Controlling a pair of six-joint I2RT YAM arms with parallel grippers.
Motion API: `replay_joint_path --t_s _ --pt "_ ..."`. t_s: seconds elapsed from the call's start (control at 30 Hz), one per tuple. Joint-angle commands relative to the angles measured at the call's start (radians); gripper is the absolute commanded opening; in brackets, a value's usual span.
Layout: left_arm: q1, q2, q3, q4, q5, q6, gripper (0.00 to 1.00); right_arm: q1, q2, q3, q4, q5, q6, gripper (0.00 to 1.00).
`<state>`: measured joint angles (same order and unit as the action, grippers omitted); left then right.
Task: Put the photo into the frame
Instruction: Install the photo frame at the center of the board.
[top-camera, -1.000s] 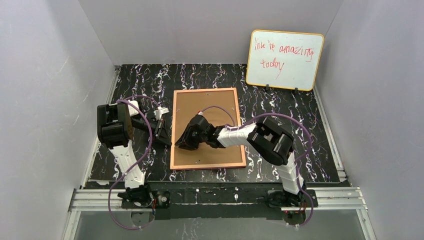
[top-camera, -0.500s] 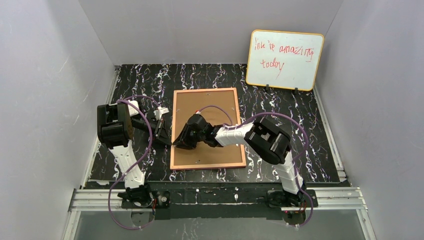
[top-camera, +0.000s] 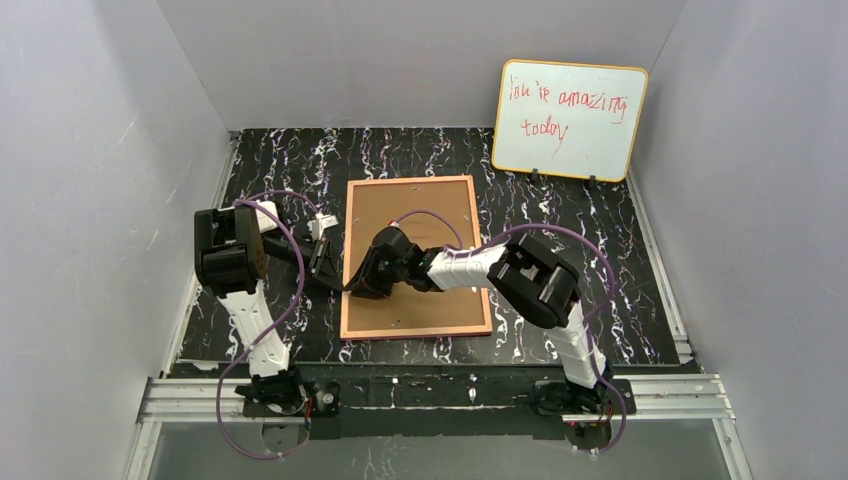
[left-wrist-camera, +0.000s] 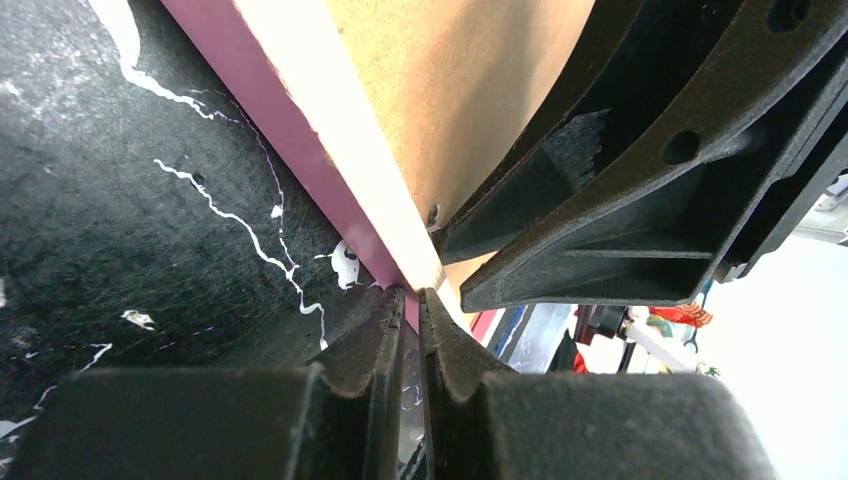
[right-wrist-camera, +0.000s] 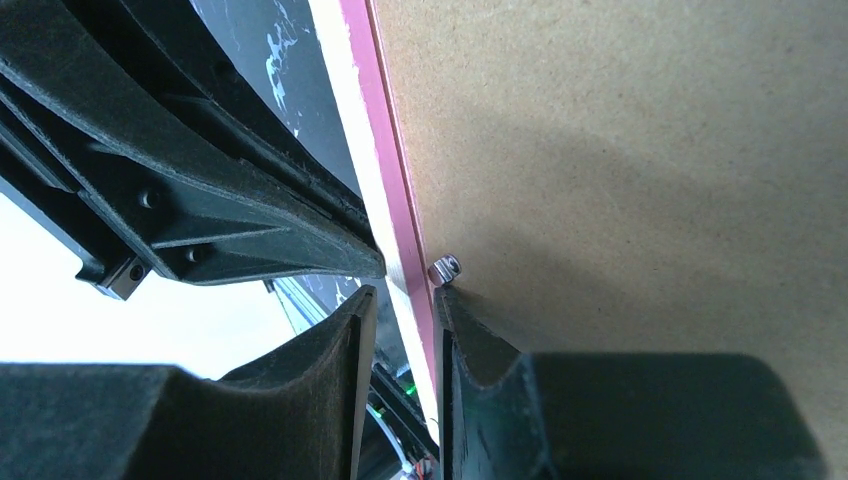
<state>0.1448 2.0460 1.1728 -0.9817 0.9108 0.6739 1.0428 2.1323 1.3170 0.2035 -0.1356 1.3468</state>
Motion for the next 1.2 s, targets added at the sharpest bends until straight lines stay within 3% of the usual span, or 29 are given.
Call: replay_joint_path --t_s 0.0,0.17,0.33,0.43,0.53,0.63,0.93,1.17 --pt "-0.016 0.000 -0.030 0.058 -0.044 0.059 0.04 0.007 0.077 0.037 -0.002 0.099 -0.022 0.35" --pt "-0.016 0.006 -0.026 0.050 -0.040 0.062 0.04 0.004 0.061 0.033 0.020 0.093 -0.036 0.35" --pt "0.008 0.024 0.064 -0.022 -0.036 0.081 0.06 -0.047 -0.099 -0.026 0.055 0.109 -0.159 0.43" --pt "0.028 0.054 0.152 -0.040 -0.009 0.047 0.14 -0.112 -0.144 -0.023 0.059 0.079 -0.197 0.50" --pt "0.029 0.081 0.218 0.000 0.010 -0.040 0.31 -0.181 -0.112 0.020 0.066 0.021 -0.207 0.51" --pt "0.028 0.108 0.267 0.100 0.007 -0.139 0.36 -0.246 -0.021 0.121 0.067 -0.060 -0.207 0.50" --pt "-0.005 0.210 0.340 0.146 0.047 -0.222 0.31 -0.300 0.266 0.482 -0.047 -0.125 -0.235 0.47" --pt "-0.020 0.222 0.332 0.150 0.038 -0.211 0.24 -0.297 0.346 0.558 -0.072 -0.131 -0.211 0.45"
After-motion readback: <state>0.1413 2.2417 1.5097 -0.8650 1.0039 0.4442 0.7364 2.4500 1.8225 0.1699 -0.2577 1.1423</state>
